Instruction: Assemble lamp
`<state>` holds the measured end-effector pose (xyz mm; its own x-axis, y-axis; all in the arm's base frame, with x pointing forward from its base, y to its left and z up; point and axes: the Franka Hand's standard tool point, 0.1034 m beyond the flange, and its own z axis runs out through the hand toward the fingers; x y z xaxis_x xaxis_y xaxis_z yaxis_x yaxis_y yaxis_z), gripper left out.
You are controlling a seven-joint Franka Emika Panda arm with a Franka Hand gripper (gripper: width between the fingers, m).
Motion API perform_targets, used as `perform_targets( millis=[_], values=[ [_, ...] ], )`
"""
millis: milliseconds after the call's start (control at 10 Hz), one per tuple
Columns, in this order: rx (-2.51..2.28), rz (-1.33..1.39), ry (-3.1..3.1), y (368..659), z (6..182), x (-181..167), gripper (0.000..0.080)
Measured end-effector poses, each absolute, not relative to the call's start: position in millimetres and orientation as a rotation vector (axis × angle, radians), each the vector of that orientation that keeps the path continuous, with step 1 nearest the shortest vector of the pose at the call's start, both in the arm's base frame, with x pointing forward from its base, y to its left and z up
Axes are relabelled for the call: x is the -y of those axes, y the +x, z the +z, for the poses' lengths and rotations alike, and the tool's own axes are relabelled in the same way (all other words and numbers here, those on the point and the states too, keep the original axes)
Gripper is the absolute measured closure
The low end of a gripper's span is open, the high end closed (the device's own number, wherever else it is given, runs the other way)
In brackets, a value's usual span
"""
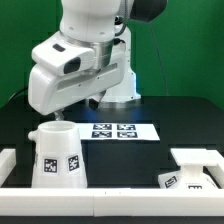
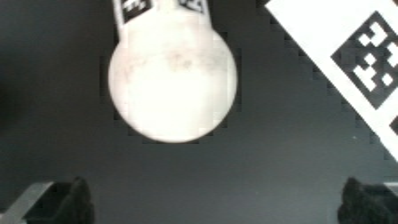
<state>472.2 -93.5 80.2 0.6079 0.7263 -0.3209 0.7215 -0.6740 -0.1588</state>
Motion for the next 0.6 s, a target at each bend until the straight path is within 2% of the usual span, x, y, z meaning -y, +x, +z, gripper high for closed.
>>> perform_targets(
  millis=[300,500,600],
  values=[
    [1.365,0.565,-2.744,472,79.3,95,0.0101],
    [1.381,0.412,-2.898,483,76.9,101,0.0101],
    [1.497,0.314,-2.873,476,72.9,94,0.0101]
  ],
)
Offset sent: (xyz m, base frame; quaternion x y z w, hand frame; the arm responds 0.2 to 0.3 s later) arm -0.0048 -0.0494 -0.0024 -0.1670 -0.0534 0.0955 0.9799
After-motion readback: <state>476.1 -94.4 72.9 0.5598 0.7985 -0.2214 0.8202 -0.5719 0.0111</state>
